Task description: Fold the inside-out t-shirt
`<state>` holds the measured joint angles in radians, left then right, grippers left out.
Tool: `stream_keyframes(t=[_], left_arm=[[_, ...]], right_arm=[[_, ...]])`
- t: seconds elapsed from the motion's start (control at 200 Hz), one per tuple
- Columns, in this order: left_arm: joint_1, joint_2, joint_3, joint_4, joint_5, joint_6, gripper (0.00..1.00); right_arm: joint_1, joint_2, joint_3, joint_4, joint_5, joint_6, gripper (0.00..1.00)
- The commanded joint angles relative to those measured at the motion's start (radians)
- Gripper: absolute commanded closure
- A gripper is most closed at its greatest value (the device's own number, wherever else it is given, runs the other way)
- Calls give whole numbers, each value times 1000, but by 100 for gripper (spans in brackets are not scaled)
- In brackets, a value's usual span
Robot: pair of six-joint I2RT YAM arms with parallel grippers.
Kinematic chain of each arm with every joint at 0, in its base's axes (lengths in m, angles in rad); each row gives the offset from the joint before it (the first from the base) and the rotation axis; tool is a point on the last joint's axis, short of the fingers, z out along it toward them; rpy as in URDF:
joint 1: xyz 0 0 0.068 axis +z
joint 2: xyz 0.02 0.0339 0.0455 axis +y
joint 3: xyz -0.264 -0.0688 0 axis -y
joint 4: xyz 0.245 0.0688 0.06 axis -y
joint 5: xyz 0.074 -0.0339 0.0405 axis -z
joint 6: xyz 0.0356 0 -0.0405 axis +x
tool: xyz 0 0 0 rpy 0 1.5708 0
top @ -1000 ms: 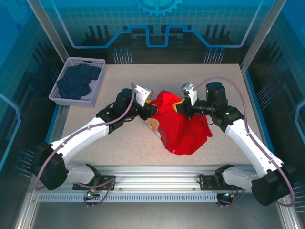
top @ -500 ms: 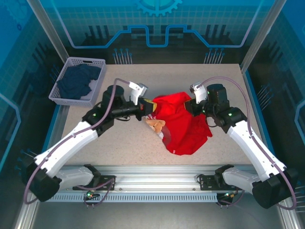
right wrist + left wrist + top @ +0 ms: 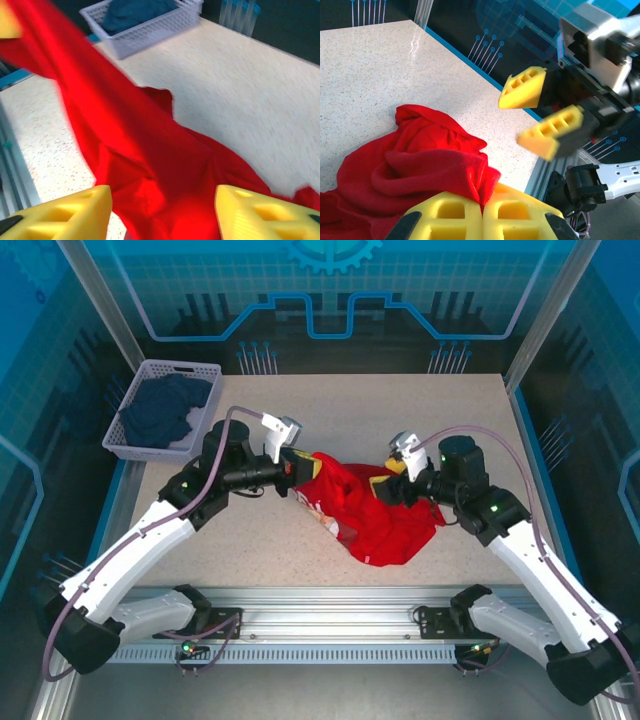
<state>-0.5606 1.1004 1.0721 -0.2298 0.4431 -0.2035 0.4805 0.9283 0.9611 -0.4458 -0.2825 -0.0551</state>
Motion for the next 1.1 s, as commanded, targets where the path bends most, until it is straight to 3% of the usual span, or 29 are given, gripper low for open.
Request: stream_keyframes(t=[0.0, 0.1, 0.255, 0.29, 0.415, 0.48, 0.61, 0.73, 0.815, 0.905, 1.0, 1.095], left_arm=[[8, -9, 42, 0, 16, 26, 100], [10, -14, 40, -2, 16, 24, 100], [10, -18, 38, -1, 16, 26, 100], [11, -20, 36, 1, 14, 27, 100], [13, -27, 18, 6, -24, 35, 100], [13, -27, 8, 2, -123, 40, 100], [15, 6, 1, -10, -467, 41, 100], [15, 105, 43, 2, -643, 68, 100], [14, 186, 109, -48, -682, 65, 90], [14, 208, 127, -99, -687, 36, 67], [12, 135, 63, -104, -662, -30, 51], [-1, 16, -47, -65, -562, -102, 39]], right_arm=[[57, 39, -3, 51, -48, -80, 31], [98, 115, 23, 81, -31, -116, 23], [104, 240, 87, 106, -49, -149, 26], [102, 265, 99, 111, -55, -149, 34], [71, 305, 134, 100, -130, -103, 81], [31, 281, 124, 98, -217, -51, 100], [-29, 200, 67, 110, -400, 65, 100], [-37, 167, 24, 202, -490, 223, 100], [-38, 175, 14, 279, -474, 357, 100], [-41, 200, 29, 291, -408, 447, 100], [-47, 230, 24, 330, -388, 506, 100], [-52, 258, 22, 357, -389, 537, 100]])
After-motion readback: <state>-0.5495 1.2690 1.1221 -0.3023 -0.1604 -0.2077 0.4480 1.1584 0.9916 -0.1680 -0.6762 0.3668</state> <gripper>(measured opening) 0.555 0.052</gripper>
